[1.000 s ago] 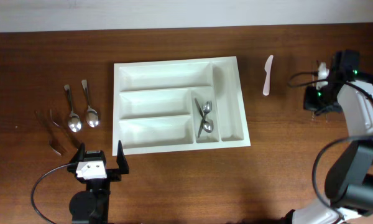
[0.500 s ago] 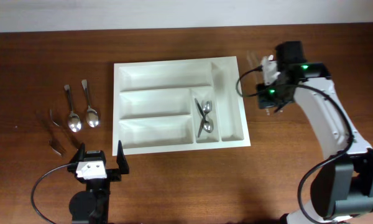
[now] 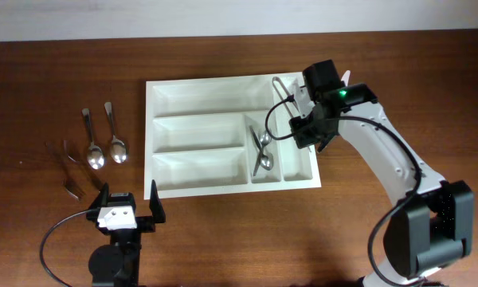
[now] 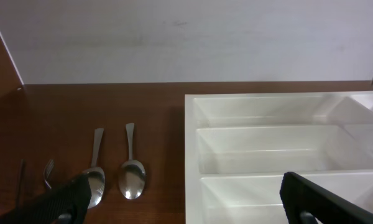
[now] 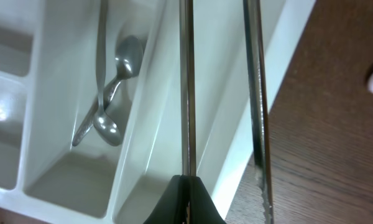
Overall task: Pack container
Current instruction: 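Carry the tongs into the tray's right compartment and release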
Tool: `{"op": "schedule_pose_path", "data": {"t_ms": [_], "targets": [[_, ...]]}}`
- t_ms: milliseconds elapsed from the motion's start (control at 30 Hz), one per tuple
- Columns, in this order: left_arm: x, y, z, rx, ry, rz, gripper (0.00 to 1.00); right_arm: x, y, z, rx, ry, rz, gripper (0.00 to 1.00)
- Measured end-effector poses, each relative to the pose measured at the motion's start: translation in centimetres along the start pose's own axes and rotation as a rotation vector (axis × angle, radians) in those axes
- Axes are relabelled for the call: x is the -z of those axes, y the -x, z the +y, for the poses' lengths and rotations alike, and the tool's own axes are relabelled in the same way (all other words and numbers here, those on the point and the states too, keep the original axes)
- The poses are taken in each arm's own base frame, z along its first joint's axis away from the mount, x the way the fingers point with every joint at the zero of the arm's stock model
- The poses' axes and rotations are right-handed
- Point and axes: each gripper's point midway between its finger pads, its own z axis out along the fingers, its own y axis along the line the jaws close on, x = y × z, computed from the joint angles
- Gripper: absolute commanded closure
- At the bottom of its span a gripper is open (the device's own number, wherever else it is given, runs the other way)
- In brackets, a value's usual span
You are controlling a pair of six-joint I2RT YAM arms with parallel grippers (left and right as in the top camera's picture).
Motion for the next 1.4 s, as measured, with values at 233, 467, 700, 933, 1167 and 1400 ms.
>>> {"op": "schedule_pose_path", "data": {"t_ms": [233,467,700,933,1167,1400], "targets": [[0.0,0.0,0.0,0.000,0.000,0.000,0.01,-0.9,-0.4,-0.1,-0.032,0.001,0.030,0.96],[0.0,0.0,0.0,0.000,0.000,0.000,0.01,-1.0,-0.5,-0.1,-0.063,0.000,0.036,0.96],[0.0,0.0,0.0,0.000,0.000,0.000,0.01,-2.7,-2.2,-0.1,-0.114,-0.001,0.075,0.96],[0.0,0.0,0.0,0.000,0.000,0.000,0.01,-3.6,-2.8,-0.1,-0.133,0.003,0.080,0.96],[0.0,0.0,0.0,0.000,0.000,0.000,0.01,-3.6,-2.0,0.1,-0.149,0.021,0.047,0.50],[0.0,0.0,0.0,0.000,0.000,0.000,0.01,-3.6,-1.5,0.2,-0.156,0.025,0.030,0.48]]}}
